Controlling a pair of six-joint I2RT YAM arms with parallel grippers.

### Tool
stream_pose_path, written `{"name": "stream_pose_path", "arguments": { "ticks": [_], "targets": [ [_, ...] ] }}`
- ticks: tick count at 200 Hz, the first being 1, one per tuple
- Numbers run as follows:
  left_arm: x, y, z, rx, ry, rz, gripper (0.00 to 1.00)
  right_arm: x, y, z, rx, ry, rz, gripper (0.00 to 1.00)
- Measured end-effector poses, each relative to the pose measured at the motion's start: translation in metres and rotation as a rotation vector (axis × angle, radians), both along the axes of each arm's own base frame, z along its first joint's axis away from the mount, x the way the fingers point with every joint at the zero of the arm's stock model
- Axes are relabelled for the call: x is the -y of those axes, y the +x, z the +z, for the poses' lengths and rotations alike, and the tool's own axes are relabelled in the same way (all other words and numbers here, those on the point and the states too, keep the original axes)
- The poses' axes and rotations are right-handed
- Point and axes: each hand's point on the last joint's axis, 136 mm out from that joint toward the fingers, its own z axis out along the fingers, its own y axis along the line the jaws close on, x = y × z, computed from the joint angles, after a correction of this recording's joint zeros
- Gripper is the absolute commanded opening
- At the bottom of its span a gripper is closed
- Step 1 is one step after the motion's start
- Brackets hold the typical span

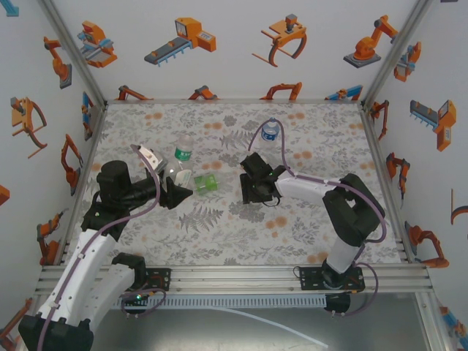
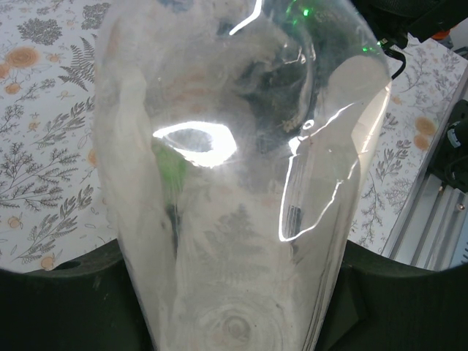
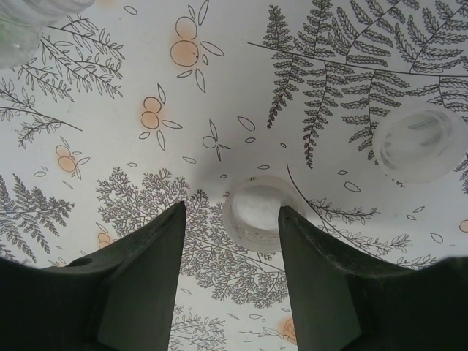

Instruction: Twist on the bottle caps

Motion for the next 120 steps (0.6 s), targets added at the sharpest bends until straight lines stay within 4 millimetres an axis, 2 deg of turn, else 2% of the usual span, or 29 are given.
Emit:
{"name": "stream_pose_path", "arguments": {
  "ticks": [66, 120],
  "targets": [
    [0.000, 0.001, -0.002, -0.005, 0.004, -0.001, 0.00, 0.005, 0.000, 0.014, 0.017, -0.017, -0.002, 0.58],
    [0.000, 0.001, -0.002, -0.005, 0.004, -0.001, 0.00, 0.009, -0.001, 0.012, 0.013, -0.036, -0.007, 0.58]
  ]
}}
